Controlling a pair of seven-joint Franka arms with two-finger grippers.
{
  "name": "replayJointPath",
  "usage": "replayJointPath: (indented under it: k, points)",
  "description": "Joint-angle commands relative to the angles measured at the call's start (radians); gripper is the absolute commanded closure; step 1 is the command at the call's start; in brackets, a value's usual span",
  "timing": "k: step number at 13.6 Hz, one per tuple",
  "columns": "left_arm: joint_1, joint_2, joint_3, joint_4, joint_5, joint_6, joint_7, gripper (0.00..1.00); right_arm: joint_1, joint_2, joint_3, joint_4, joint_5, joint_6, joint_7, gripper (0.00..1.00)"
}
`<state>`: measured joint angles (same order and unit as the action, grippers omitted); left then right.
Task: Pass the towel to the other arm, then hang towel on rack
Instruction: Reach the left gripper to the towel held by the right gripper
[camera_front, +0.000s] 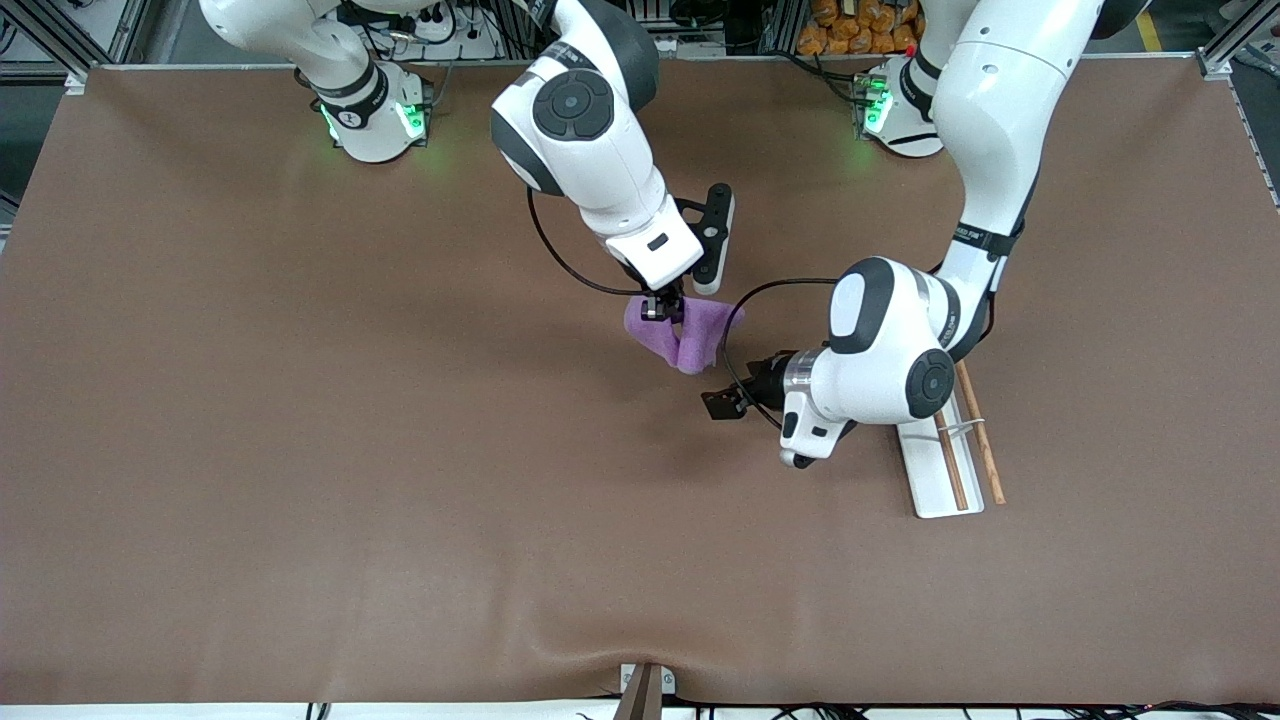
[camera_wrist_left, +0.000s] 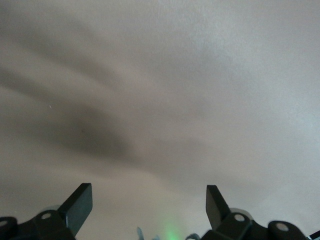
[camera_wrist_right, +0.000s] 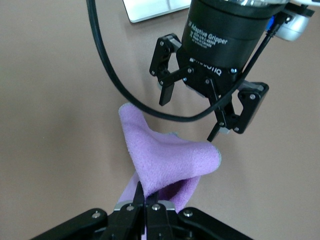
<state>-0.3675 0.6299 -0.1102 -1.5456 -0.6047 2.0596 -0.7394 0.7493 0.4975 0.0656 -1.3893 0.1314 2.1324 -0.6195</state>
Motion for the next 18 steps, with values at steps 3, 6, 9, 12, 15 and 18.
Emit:
replayJointPath:
  k: [3, 6, 9, 12, 15, 18]
  points:
    - [-0.036, -0.010, 0.003, 0.006, -0.018, -0.021, -0.086, 0.00, -0.001, 0.000, -0.003, 0.003, 0.008, -0.006, 0.011, 1.00]
    - [-0.034, -0.027, 0.001, 0.007, -0.017, -0.094, -0.086, 0.00, -0.001, 0.000, -0.003, 0.003, 0.008, -0.006, 0.011, 1.00]
    - [-0.028, -0.047, 0.001, 0.009, -0.017, -0.160, -0.086, 0.06, -0.001, 0.000, -0.003, 0.003, 0.008, -0.008, 0.011, 1.00]
    - [-0.028, -0.059, 0.001, 0.009, -0.017, -0.177, -0.084, 0.17, -0.001, 0.000, -0.003, 0.003, 0.007, -0.008, 0.011, 1.00]
    - [-0.030, -0.050, 0.003, 0.009, -0.017, -0.176, -0.081, 0.23, -0.001, 0.000, -0.003, 0.003, 0.008, -0.008, 0.011, 1.00]
    - [-0.031, -0.050, 0.003, 0.009, -0.017, -0.176, -0.074, 0.36, 0.001, 0.000, -0.003, 0.003, 0.008, -0.008, 0.011, 1.00]
